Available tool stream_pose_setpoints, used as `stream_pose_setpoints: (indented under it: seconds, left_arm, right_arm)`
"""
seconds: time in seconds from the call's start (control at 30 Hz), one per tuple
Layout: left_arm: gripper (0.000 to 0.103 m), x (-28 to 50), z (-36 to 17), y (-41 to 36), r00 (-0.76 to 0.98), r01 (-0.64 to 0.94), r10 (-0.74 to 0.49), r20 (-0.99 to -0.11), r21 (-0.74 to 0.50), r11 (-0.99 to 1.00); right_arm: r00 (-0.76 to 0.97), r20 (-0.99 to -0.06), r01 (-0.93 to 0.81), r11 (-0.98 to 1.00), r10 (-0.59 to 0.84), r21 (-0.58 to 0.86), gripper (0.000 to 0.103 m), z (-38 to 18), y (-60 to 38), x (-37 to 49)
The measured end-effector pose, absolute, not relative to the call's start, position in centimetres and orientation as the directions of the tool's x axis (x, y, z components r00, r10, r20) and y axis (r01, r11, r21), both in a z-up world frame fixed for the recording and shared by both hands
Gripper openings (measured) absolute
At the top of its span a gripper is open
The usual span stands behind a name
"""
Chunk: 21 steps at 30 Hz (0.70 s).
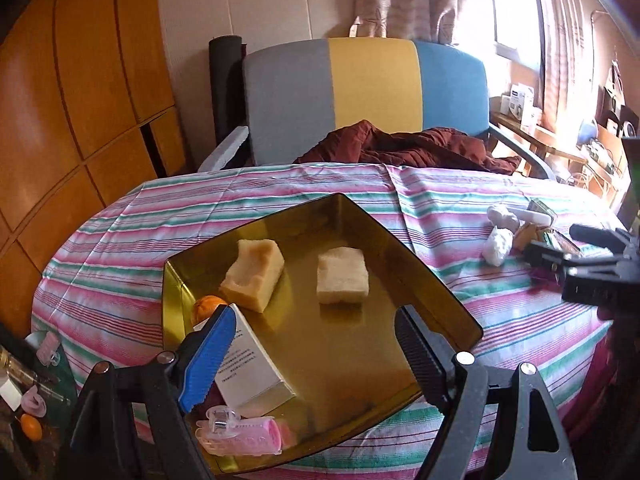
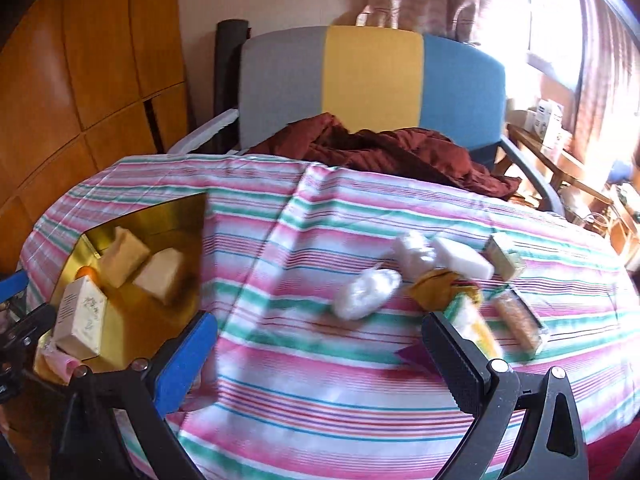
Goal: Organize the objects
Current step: 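Move both grippers from the tray over the remaining items on the cloth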
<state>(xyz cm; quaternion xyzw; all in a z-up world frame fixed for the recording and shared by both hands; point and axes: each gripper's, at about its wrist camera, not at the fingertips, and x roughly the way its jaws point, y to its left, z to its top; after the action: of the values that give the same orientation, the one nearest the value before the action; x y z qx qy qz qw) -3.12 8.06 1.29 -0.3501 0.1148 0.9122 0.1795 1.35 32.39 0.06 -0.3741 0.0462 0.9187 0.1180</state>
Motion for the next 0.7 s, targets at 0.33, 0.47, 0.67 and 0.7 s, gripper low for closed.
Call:
stream_pose_setpoints:
  seconds: [0.33, 0.47, 0.67, 0.7]
  left_arm:
    - [0.083, -1.8, 1.6, 11.4, -0.691, -0.488, 0.279, -0.666, 0.145, -0.861]
    - [0.083, -1.4, 1.9, 13.0, -0.691, -0.518, 0.295, -0.66, 0.168, -0.839]
    - [0.083, -1.0, 1.9, 15.6, -0.683, -0.562, 0.308, -0.662, 0.207, -0.801]
    - [0.083, -1.0, 1.9, 16.0, -0.681, -0.569, 0.311, -0.663, 0.212, -0.795]
  right_arm:
    - [-0.643, -0.647, -0.467, -0.879, 0.409, -0.092, 0.103, 1.1, 43.1, 2.6]
    - [-0.605, -0.647, -0.529, -0.842, 0.464, -0.11, 0.103, 0.2, 46.9, 2.9]
    - [-0.573, -0.716, -0.603, -0.797, 0.399, 0.039, 0.103, -2.0, 51.3, 3.6]
    - [-0.574, -0.72, -0.608, -0.792, 0.391, 0.055, 0.103, -2.0, 51.7, 3.7]
